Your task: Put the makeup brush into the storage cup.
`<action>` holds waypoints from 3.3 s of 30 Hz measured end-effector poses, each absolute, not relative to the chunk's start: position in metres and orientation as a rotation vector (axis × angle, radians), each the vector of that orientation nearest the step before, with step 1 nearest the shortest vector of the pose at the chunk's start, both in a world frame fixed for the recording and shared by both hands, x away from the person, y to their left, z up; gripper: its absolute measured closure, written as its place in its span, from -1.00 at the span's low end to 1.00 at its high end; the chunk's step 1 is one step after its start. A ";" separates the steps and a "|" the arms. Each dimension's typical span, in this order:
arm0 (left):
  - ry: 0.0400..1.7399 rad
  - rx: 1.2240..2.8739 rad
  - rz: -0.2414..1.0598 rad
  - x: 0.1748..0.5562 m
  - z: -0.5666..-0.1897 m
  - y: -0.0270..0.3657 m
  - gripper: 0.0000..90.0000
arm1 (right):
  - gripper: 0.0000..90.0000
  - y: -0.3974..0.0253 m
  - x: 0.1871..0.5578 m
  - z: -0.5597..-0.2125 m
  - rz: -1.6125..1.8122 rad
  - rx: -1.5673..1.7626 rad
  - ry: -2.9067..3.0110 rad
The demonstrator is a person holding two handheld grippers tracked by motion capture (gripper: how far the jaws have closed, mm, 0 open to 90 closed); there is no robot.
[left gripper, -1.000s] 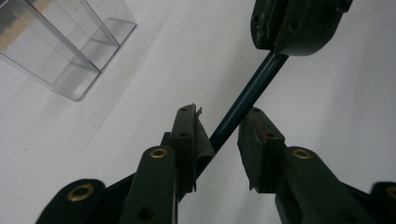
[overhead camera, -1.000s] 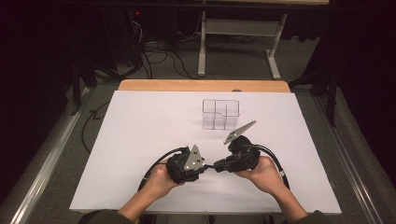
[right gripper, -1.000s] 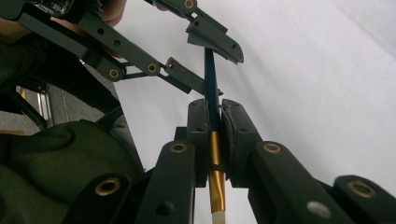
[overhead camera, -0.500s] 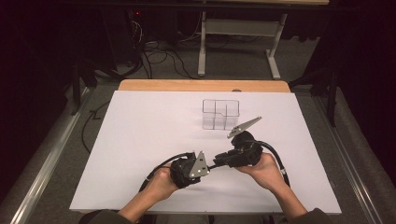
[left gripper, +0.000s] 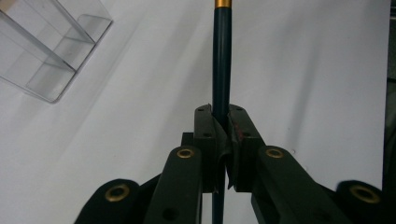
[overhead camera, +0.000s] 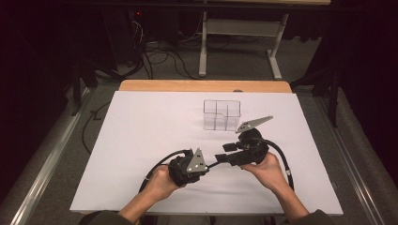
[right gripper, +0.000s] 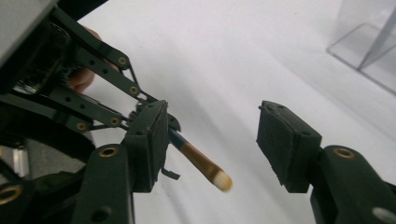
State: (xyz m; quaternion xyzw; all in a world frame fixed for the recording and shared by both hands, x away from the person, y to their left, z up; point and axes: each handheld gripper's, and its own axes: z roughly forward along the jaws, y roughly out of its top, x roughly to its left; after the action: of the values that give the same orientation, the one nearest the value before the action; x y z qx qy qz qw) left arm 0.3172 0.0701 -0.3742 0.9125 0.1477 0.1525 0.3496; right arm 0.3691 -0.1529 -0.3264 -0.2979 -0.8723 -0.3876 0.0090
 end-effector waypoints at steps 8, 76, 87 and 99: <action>0.448 2.330 0.357 0.322 -0.374 0.076 0.86 | -0.02 -0.161 0.358 -0.323 -1.308 -0.966 -2.763; 0.595 2.124 0.354 0.328 -0.368 0.093 0.86 | 0.73 -0.135 0.356 -0.347 -1.643 -0.969 -2.533; 0.589 2.109 0.376 0.328 -0.368 0.093 0.85 | 0.85 -0.136 0.360 -0.347 -1.680 -0.955 -2.432; 0.568 2.110 0.404 0.326 -0.370 0.091 0.60 | 0.89 -0.138 0.359 -0.344 -1.691 -0.939 -2.436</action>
State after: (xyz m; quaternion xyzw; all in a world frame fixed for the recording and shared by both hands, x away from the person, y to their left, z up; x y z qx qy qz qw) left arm 0.3261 0.0906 -0.3700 0.8510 0.2289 0.1628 0.4436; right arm 0.3588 -0.1378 -0.3445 -0.3020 -0.7831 -0.5435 0.0156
